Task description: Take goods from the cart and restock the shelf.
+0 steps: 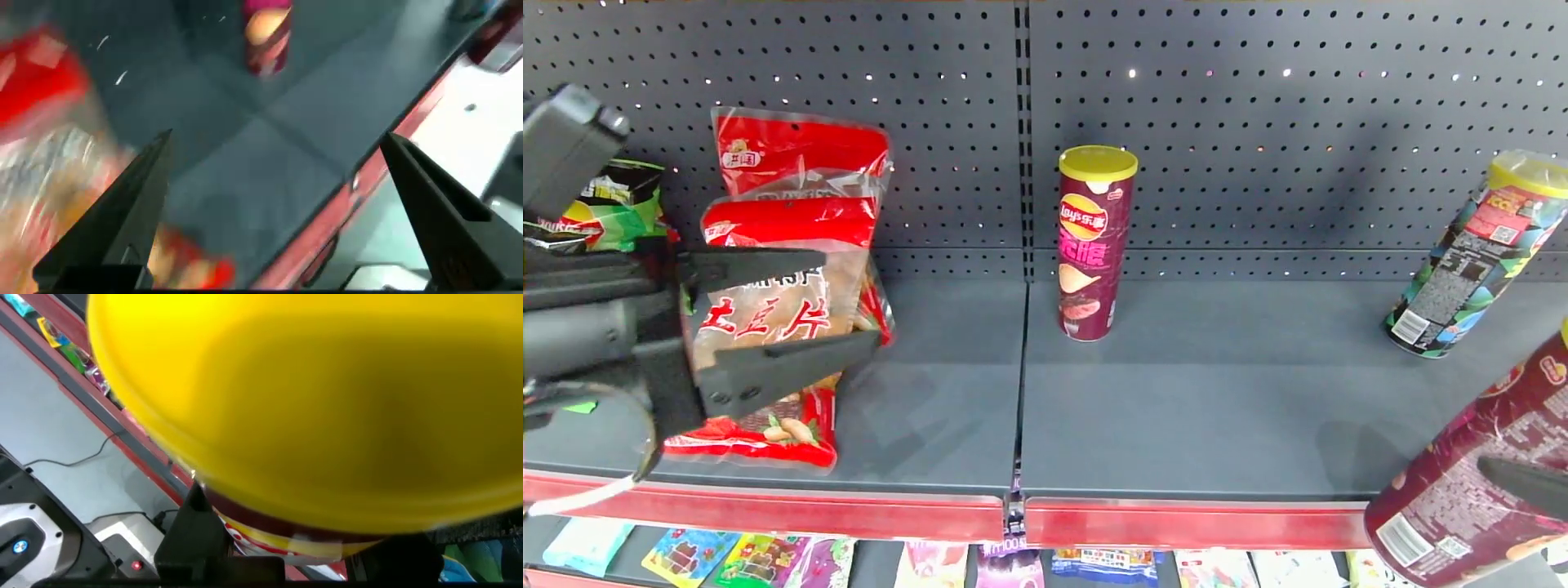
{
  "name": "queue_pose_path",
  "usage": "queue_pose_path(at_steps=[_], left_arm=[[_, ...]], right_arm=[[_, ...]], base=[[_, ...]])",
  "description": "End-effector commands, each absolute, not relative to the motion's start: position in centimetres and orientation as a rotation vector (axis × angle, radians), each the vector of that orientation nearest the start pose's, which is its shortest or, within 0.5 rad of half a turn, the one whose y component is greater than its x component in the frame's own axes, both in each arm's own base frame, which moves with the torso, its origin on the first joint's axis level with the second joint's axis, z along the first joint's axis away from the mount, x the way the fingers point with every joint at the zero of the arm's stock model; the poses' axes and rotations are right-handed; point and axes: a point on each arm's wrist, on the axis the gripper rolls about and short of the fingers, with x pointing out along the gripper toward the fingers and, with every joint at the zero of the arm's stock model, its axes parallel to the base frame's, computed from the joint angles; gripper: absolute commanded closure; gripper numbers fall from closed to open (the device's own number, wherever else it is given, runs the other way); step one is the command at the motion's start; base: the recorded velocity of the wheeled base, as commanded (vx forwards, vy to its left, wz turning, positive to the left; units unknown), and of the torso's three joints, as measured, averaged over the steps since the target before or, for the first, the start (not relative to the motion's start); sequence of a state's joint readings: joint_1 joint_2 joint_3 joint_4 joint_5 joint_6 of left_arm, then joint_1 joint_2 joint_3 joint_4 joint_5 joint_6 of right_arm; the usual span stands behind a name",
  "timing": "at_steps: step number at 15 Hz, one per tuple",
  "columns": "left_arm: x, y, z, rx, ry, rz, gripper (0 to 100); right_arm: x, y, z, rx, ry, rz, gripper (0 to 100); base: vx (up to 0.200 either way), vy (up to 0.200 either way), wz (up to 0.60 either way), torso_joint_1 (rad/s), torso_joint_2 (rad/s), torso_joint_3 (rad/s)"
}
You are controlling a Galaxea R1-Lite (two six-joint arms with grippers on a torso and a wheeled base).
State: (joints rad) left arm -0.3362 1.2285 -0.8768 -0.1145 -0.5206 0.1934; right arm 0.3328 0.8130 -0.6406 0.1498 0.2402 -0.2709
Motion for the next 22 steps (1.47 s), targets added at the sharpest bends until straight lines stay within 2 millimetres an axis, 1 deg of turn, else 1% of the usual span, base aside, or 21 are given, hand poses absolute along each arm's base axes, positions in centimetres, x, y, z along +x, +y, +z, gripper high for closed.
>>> queue_pose_path(at_steps=[1,2,3,4,5,6,8,12,14,17,20,22], left_arm=[[23.1,-10.7,26.5,0.143,0.206,-0.975,0],[25.1,-12.0,26.2,0.141,0.206,-1.019,0],[26.0,-12.5,26.0,0.140,0.209,-1.027,0],[27.5,-13.1,25.4,0.141,0.204,-1.035,0],[27.7,-13.2,25.3,0.141,0.201,-1.036,0],[29.0,-13.8,25.0,0.139,0.180,-1.058,0],[29.7,-14.1,24.6,0.138,0.185,-1.064,0],[32.4,-14.9,25.1,0.136,0.137,-1.125,0],[33.2,-15.3,25.2,0.131,0.122,-1.167,0],[34.1,-15.7,24.7,0.130,0.123,-1.184,0],[36.1,-16.2,24.3,0.162,0.086,-1.204,0],[36.9,-16.6,24.5,0.166,0.061,-1.223,0]], right_arm=[[7.0,3.0,23.1,-0.274,0.248,0.609,100],[6.9,3.0,23.1,-0.256,0.246,0.606,100],[6.9,3.0,23.1,-0.245,0.246,0.604,100],[6.8,2.9,23.0,-0.238,0.245,0.600,100],[6.8,2.9,23.0,-0.238,0.245,0.600,100],[6.8,2.9,23.1,-0.238,0.241,0.598,100],[6.8,2.9,23.1,-0.238,0.238,0.596,100],[6.8,2.9,23.2,-0.236,0.235,0.594,100],[6.8,2.9,23.4,-0.236,0.231,0.592,100],[6.7,2.8,23.4,-0.237,0.227,0.586,100],[6.5,2.7,23.4,-0.237,0.218,0.579,100],[6.3,2.7,23.4,-0.238,0.215,0.577,100]], base=[[0.000,0.000,0.00,0.000,0.00,0.000],[0.000,0.000,0.00,0.000,0.00,0.000],[0.000,0.000,0.00,0.000,0.00,0.000],[0.000,0.000,0.00,0.000,0.00,0.000],[0.000,0.000,0.00,0.000,0.00,0.000],[0.000,0.000,0.00,0.000,0.00,0.000],[0.000,0.000,0.00,0.000,0.00,0.000],[0.000,0.000,0.00,0.000,0.00,0.000],[0.000,0.000,0.00,0.000,0.00,0.000],[0.000,0.000,0.00,0.000,0.00,0.000],[0.000,0.000,0.00,0.000,0.00,0.000],[0.000,0.000,0.00,0.000,0.00,0.000]])
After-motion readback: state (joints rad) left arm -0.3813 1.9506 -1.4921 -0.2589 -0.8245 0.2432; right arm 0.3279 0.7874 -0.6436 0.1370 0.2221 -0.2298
